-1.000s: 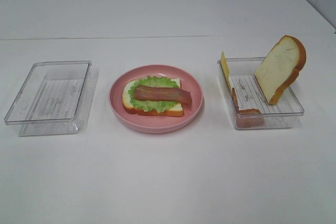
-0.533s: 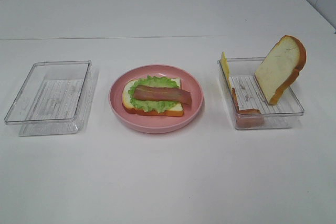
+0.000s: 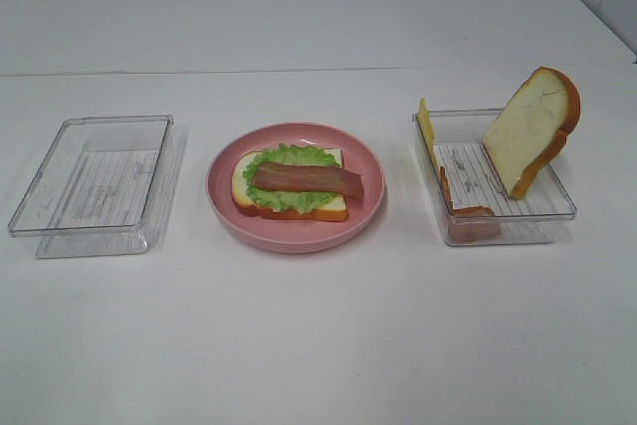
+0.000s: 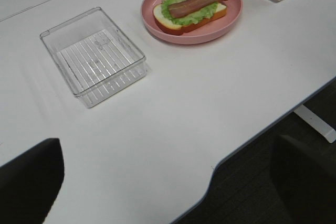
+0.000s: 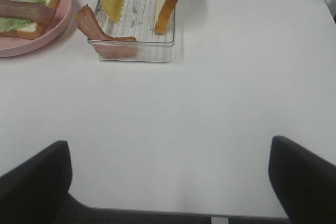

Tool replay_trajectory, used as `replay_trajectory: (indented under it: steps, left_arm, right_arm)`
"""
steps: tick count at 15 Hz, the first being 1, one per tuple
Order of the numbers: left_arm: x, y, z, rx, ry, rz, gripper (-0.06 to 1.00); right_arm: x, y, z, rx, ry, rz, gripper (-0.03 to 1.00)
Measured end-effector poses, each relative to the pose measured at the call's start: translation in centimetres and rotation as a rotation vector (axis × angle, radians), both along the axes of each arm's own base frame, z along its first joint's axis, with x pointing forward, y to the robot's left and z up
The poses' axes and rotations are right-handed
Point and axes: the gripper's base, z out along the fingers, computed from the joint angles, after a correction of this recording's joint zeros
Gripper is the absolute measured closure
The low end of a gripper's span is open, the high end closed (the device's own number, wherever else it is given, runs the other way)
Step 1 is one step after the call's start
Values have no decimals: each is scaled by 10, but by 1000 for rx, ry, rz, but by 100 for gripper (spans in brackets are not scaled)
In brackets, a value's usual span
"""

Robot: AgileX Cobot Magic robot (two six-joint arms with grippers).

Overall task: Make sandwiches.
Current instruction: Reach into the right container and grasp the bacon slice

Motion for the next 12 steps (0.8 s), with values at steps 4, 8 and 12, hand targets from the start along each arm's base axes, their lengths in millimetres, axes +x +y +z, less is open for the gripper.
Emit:
replay_trajectory:
  steps: [4,8,12]
  left_arm:
    - [2,1,-4,15,2,18,-5]
    - [2,1,-3,-11,4,29,-5]
    - [-3,-1,-2,-74,-31,166,-5]
  right_arm:
    - [0,0,0,0,0,0,-1]
    - [0,0,0,0,0,0,-1]
    - [0,0,0,0,0,0,-1]
